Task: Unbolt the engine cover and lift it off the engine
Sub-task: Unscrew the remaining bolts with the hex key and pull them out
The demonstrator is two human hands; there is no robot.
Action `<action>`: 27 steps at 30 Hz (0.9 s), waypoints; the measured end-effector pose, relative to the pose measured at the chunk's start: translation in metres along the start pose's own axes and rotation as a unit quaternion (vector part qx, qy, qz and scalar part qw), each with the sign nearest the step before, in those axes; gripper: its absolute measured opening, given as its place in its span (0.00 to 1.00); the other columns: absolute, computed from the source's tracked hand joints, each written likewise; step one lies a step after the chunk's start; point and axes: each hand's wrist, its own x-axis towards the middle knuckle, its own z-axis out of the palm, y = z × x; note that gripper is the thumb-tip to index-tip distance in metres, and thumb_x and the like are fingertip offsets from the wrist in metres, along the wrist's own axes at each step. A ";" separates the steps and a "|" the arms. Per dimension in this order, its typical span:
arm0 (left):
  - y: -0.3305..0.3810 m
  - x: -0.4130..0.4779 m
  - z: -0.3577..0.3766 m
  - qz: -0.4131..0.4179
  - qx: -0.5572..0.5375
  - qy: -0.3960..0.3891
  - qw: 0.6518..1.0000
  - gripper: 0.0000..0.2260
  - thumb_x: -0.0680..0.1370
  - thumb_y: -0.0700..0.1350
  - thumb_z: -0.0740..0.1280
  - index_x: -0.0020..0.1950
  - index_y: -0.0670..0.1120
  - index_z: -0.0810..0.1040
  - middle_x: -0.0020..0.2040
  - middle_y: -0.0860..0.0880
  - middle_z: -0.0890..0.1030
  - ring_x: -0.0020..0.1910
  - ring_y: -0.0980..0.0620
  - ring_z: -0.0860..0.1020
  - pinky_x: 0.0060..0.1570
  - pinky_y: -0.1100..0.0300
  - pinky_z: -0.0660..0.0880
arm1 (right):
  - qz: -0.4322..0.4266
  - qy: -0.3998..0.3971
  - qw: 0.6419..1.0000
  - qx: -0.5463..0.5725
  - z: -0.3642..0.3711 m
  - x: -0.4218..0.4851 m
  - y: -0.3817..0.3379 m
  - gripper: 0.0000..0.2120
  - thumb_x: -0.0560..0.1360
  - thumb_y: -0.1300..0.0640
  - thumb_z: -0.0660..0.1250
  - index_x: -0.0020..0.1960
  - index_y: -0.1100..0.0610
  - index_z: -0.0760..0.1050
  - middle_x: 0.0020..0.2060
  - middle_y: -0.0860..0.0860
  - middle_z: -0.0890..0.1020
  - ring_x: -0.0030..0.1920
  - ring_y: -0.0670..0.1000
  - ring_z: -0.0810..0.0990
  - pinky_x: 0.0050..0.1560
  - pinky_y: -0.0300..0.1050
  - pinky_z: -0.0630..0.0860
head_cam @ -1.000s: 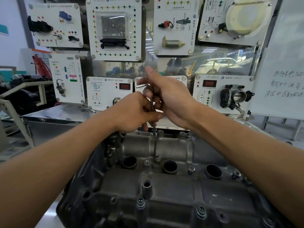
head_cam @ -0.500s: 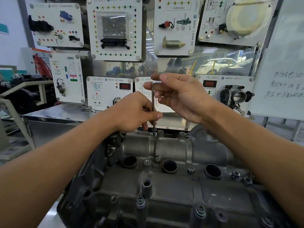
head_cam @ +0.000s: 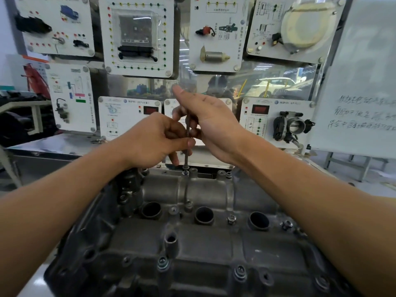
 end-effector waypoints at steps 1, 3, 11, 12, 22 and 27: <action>0.000 0.001 0.000 0.002 0.001 0.002 1.000 0.05 0.78 0.41 0.70 0.45 0.40 0.83 0.39 0.47 0.86 0.30 0.48 0.84 0.27 0.69 0.73 | -0.014 -0.005 1.000 0.002 0.000 -0.001 0.001 0.15 0.79 0.54 0.68 0.34 0.56 0.74 0.34 0.52 0.78 0.24 0.40 0.71 0.27 0.32 0.70; -0.001 0.001 0.000 0.004 0.005 0.008 1.000 0.05 0.78 0.41 0.70 0.46 0.39 0.82 0.39 0.47 0.86 0.30 0.48 0.84 0.27 0.70 0.72 | -0.019 -0.010 1.000 0.023 -0.003 -0.002 0.002 0.10 0.79 0.59 0.67 0.39 0.58 0.76 0.36 0.53 0.80 0.25 0.40 0.73 0.27 0.32 0.70; -0.004 0.000 0.000 0.005 -0.024 -0.005 1.000 0.03 0.77 0.40 0.71 0.47 0.41 0.81 0.39 0.45 0.86 0.30 0.49 0.83 0.26 0.71 0.71 | 0.096 0.025 0.982 0.161 -0.007 0.003 0.012 0.11 0.80 0.50 0.65 0.47 0.58 0.78 0.35 0.49 0.84 0.24 0.44 0.67 0.28 0.39 0.68; -0.003 0.000 0.000 0.011 -0.031 -0.009 0.999 0.02 0.77 0.39 0.71 0.49 0.42 0.81 0.39 0.44 0.86 0.30 0.49 0.83 0.26 0.71 0.71 | 0.095 0.029 0.981 0.169 -0.004 0.003 0.013 0.11 0.80 0.51 0.66 0.46 0.58 0.78 0.33 0.50 0.84 0.22 0.44 0.66 0.26 0.38 0.70; -0.009 0.005 0.000 0.028 -0.034 -0.015 0.999 0.05 0.76 0.41 0.74 0.48 0.43 0.79 0.38 0.44 0.85 0.36 0.38 0.84 0.39 0.46 0.83 | -0.022 -0.033 0.997 0.073 0.004 -0.007 0.006 0.10 0.78 0.57 0.68 0.39 0.60 0.76 0.30 0.52 0.74 0.22 0.41 0.72 0.24 0.33 0.70; -0.010 0.005 -0.001 0.014 -0.032 -0.017 0.999 0.04 0.76 0.42 0.73 0.46 0.42 0.81 0.38 0.46 0.85 0.33 0.43 0.84 0.38 0.54 0.82 | -0.023 -0.022 0.998 0.063 -0.001 -0.006 0.004 0.08 0.78 0.62 0.68 0.40 0.59 0.78 0.30 0.49 0.79 0.24 0.43 0.71 0.28 0.36 0.70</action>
